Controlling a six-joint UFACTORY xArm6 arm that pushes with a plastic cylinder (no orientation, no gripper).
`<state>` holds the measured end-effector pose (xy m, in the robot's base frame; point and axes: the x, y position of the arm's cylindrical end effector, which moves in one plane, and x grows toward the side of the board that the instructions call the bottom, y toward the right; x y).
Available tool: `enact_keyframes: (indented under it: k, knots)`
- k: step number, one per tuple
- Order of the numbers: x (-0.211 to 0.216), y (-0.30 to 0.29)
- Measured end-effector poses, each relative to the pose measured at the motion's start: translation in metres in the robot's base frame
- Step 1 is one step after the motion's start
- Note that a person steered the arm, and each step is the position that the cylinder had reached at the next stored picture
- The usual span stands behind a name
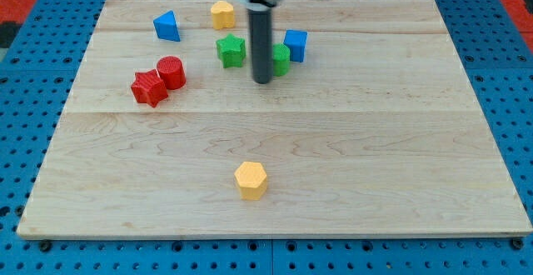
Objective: Separate the cube from the green circle
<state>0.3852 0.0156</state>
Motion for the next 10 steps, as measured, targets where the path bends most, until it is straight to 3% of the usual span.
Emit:
enact_keyframes:
  k: [1, 2, 4, 5, 6, 7, 8, 9, 10]
  knots:
    - [-0.017, 0.077]
    - [-0.061, 0.085]
    - [-0.072, 0.002]
    - [-0.051, 0.072]
    - [0.018, 0.043]
    - [-0.024, -0.039]
    - [-0.072, -0.074]
    - [-0.079, -0.072]
    - [-0.042, -0.082]
